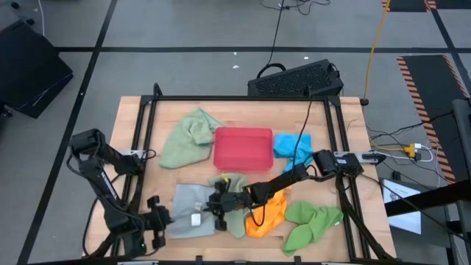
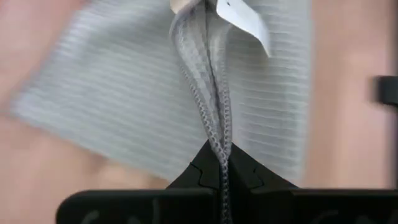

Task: Fold microfiber towels
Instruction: Fold the gray microfiber cloth

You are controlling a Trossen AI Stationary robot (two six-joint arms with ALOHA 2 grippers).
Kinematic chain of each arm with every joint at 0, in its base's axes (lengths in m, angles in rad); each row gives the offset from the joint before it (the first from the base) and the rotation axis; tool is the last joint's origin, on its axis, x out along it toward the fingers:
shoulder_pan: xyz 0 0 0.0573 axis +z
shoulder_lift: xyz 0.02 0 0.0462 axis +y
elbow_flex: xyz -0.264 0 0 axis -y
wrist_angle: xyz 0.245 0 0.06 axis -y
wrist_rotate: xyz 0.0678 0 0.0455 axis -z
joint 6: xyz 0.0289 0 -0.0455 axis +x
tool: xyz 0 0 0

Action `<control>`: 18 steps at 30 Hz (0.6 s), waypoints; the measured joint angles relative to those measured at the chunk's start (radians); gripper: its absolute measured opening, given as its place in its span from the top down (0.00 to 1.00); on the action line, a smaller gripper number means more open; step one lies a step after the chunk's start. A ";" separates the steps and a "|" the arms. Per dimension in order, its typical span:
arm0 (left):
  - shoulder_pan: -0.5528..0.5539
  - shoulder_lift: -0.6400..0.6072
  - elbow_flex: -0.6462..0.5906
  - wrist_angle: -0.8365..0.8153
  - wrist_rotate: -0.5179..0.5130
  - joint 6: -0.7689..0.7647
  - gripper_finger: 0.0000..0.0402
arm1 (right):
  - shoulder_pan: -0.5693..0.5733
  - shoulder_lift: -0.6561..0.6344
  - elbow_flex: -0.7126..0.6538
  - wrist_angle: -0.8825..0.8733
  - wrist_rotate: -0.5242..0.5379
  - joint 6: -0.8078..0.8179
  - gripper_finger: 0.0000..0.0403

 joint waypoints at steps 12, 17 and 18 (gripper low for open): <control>0.140 -0.001 -0.017 -0.225 -0.028 0.093 0.96 | -0.065 0.000 0.000 -0.041 0.052 -0.029 1.00; 0.184 -0.001 -0.065 -0.210 0.006 0.106 0.98 | -0.083 0.000 0.000 -0.073 0.052 -0.033 1.00; 0.190 -0.001 -0.075 -0.207 0.015 0.105 0.98 | -0.085 0.000 0.000 -0.076 0.052 -0.033 1.00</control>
